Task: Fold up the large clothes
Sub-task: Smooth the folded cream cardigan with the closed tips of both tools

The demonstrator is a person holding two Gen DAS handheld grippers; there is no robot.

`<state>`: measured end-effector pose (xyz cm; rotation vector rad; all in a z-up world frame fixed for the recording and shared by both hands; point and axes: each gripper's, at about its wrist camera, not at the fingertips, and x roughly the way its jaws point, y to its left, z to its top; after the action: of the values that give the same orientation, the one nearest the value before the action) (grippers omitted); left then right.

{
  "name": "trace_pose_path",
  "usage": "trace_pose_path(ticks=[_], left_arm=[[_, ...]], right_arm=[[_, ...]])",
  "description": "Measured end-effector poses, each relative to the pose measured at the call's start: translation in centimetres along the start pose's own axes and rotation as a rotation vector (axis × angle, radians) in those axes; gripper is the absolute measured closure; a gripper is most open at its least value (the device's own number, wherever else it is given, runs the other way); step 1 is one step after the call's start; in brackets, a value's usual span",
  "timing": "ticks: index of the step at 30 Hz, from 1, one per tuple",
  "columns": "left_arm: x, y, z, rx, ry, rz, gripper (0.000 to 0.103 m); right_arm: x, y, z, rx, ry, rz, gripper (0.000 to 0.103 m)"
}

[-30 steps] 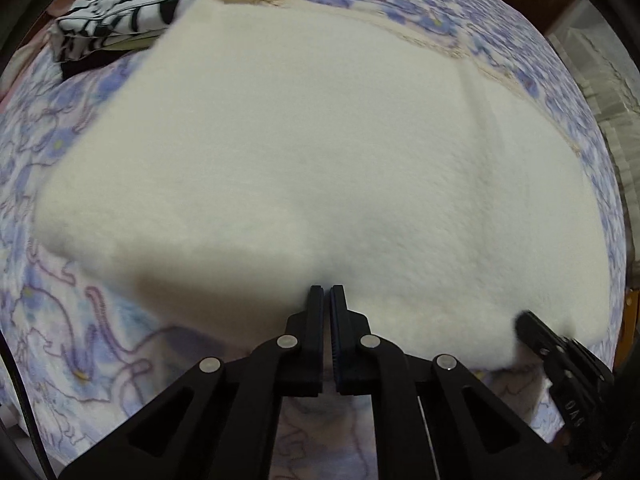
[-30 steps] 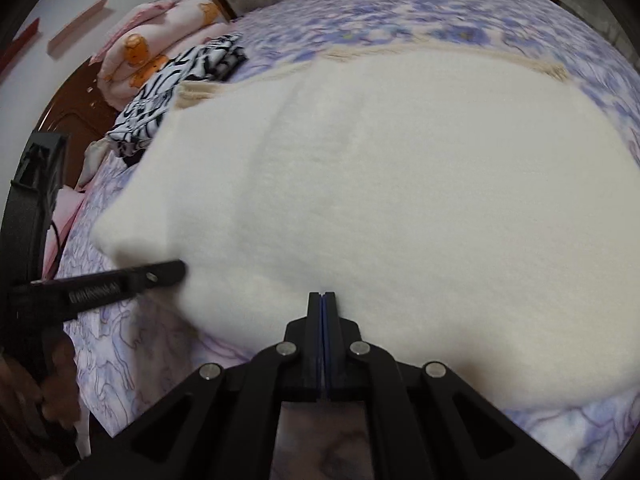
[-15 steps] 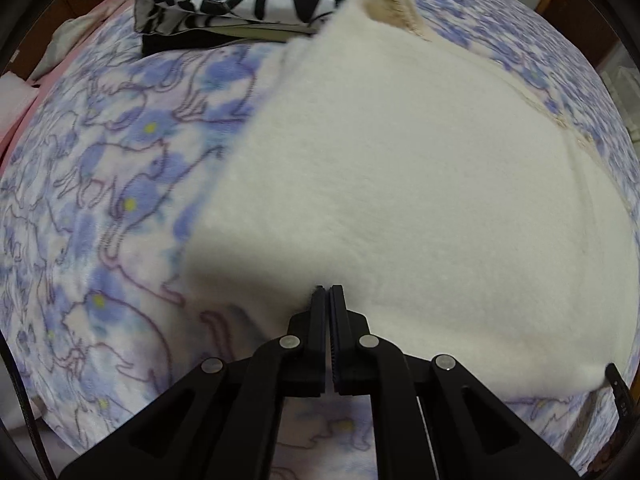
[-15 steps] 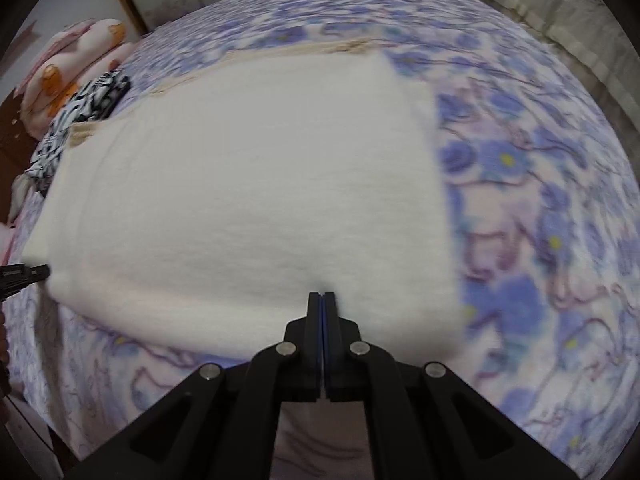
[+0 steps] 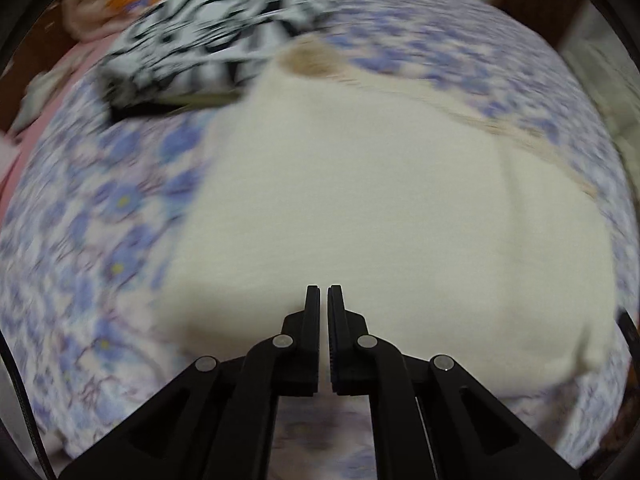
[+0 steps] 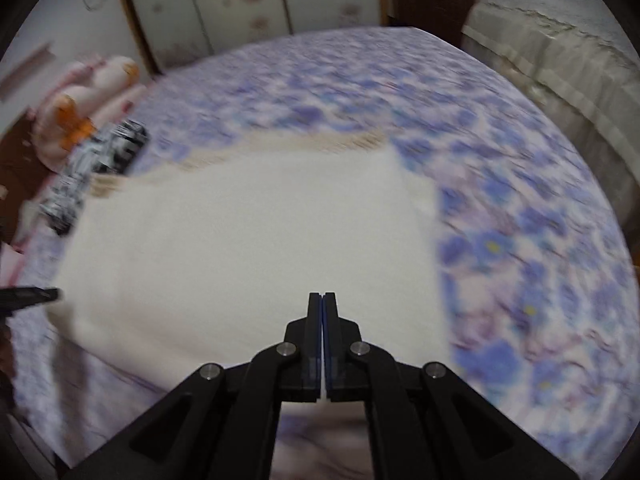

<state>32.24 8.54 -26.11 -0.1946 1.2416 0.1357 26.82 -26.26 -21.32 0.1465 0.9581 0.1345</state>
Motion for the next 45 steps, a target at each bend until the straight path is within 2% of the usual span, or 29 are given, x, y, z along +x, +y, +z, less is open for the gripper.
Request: trace_pose_path(ticks=[5, 8, 10, 14, 21, 29, 32, 36, 39, 40, 41, 45], left_arm=[[0.7, -6.6, 1.6, 0.127, 0.028, -0.196, 0.101], [2.4, -9.7, 2.0, 0.158, 0.094, -0.312, 0.101], [3.7, -10.8, 2.3, 0.142, 0.148, -0.405, 0.101], [5.8, -11.5, 2.8, 0.143, 0.172, -0.383, 0.101], [8.5, -10.0, 5.0, 0.049, 0.154, -0.462, 0.101], [10.6, -11.0, 9.9, 0.0, 0.083, -0.456, 0.102], [11.3, -10.9, 11.8, -0.042, 0.042, -0.405, 0.102], [12.4, -9.3, 13.4, -0.152, 0.017, -0.433, 0.102], [12.6, -7.8, 13.7, -0.181, -0.012, -0.454, 0.102], [12.5, -7.2, 13.8, -0.189, -0.028, -0.45, 0.102], [12.2, -6.8, 13.9, -0.193, -0.045, -0.438, 0.102], [10.6, -3.8, 14.4, -0.175, -0.153, -0.255, 0.102]], right_arm=[[4.3, 6.6, 1.0, -0.024, 0.008, 0.234, 0.103], [6.7, 9.5, 0.6, -0.093, 0.047, 0.303, 0.103], [7.7, 10.4, 0.0, -0.115, 0.065, 0.307, 0.103], [10.3, 10.3, -0.6, -0.11, 0.111, 0.288, 0.103], [12.4, 9.6, 1.1, -0.096, 0.085, 0.338, 0.103], [16.1, 9.7, 5.8, -0.052, 0.08, 0.301, 0.103], [17.7, 8.8, 7.3, 0.007, 0.085, 0.318, 0.103], [18.9, 6.9, 9.2, 0.053, 0.074, 0.282, 0.103], [19.0, 4.9, 10.1, 0.076, 0.061, 0.227, 0.103], [19.0, 4.1, 10.2, 0.094, 0.065, 0.235, 0.103], [18.8, 3.2, 10.3, 0.111, 0.063, 0.238, 0.103], [18.0, 0.8, 10.1, 0.115, 0.045, 0.186, 0.103]])
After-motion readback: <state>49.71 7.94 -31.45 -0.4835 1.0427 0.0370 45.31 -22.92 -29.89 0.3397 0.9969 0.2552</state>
